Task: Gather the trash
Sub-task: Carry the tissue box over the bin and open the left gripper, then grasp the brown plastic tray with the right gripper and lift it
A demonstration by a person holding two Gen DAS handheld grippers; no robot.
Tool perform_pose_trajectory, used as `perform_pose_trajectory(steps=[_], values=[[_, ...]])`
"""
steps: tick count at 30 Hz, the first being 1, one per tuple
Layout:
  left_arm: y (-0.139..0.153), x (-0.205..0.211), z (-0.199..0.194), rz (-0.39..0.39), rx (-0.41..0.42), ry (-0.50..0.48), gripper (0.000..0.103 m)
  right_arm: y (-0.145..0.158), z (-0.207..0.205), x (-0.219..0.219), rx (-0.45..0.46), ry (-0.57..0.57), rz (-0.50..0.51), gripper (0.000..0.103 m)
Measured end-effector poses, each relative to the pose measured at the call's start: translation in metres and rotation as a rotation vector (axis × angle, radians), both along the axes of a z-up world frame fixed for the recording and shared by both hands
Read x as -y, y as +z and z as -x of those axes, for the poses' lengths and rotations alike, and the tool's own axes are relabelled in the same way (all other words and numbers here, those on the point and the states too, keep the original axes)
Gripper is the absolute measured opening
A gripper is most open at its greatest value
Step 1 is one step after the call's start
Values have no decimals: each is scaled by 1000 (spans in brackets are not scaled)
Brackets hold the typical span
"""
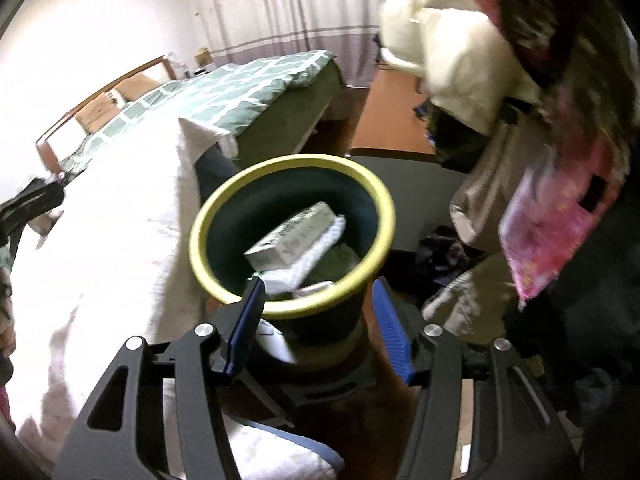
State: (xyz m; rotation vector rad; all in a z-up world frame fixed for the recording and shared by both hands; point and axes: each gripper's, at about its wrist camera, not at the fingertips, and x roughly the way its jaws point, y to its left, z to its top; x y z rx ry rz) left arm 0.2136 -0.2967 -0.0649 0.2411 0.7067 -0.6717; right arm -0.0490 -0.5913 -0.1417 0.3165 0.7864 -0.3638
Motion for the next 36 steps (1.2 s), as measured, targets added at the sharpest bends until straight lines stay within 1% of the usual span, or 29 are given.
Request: perform_pose_trajectory(steps=[1,3,5,6,7,9,11,13,15,17,20,22,26,27,32,36], values=[[1,-30,-1,10,13,55,98,2,-5,-7,-1,18,6,53],[0,-70,-2,23,24,128,98,8,-16,-18,5,55,16,53],[1,-125,-5,55,38,235,98,17,-33,-35,16,103,32,54],[1,-145,-6,68,44,270,98,21,-39,-42,22,121,40,54],[0,-173,-7,80,60,334,98,26,-49,-54,32,151,49,54],[0,-216,-9,95,91,425,98,37,-68,-73,51,203,55,54],[-2,-255,-10,91,137,514,98,47,-85,-94,66,252,68,55],[-6,-292,-14,74,177,596,98,55,-107,-124,83,325,67,55],[-12,-323,-18,36,215,668,98,62,-129,-152,97,395,59,55],[-18,-344,-20,3,234,722,98,67,-148,-178,108,444,68,55],[-27,-367,-17,24,234,776,98,71,-179,-214,113,510,61,55],[-28,-375,-17,11,237,804,98,73,-198,-237,110,552,53,55],[-26,-390,-15,-2,276,883,98,69,-239,-284,86,620,23,56],[-25,-386,-11,-7,281,896,98,67,-247,-296,85,629,17,56],[-20,-398,-6,-4,298,988,98,61,-288,-356,75,658,-15,56],[-16,-404,-1,-10,316,1024,98,52,-315,-399,52,666,-46,56]])
